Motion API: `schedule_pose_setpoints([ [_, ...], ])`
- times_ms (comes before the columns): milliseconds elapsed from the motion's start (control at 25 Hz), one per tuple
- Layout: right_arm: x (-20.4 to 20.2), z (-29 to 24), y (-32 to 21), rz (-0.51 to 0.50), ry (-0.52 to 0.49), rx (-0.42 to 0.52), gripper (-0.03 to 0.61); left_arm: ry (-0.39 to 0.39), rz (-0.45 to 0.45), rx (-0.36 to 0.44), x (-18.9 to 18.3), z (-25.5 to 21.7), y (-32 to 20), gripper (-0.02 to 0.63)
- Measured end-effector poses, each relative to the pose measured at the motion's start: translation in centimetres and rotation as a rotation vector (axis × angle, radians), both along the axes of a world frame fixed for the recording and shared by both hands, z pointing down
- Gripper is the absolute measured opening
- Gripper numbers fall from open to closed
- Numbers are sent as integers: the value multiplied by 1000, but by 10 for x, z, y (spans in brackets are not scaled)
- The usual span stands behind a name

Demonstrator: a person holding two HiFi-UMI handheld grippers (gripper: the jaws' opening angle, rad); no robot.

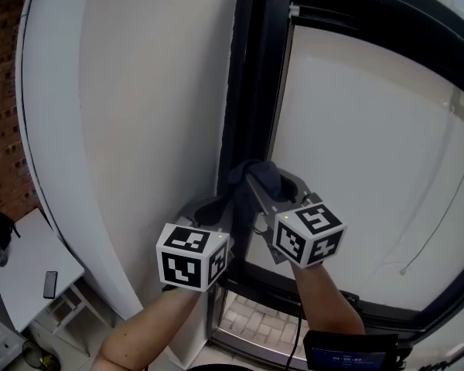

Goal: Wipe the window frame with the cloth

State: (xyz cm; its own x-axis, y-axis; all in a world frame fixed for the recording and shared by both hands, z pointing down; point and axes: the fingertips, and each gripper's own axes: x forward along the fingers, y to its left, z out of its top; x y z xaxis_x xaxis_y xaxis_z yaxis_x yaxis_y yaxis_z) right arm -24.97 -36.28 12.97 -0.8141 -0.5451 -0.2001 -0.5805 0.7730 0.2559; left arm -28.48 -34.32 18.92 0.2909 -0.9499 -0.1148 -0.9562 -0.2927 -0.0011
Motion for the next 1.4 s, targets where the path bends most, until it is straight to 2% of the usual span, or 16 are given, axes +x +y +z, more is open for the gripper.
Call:
schedule_pose_setpoints([
  [280,-1,-31,1,-26,-18,70,130,-7,16,20,7,-13,-9,-8],
  [520,1,-70,4,-31,-32,137,130,-17,3,75,8,-47,-8,-8],
  [920,-2,-119,4,-26,-57,213,130,-23,32,155,20,-100,-3,-6],
  [1400,-4,-183,5,-16,-85,291,130,-57,-9,252,19,-159,-5,-8],
])
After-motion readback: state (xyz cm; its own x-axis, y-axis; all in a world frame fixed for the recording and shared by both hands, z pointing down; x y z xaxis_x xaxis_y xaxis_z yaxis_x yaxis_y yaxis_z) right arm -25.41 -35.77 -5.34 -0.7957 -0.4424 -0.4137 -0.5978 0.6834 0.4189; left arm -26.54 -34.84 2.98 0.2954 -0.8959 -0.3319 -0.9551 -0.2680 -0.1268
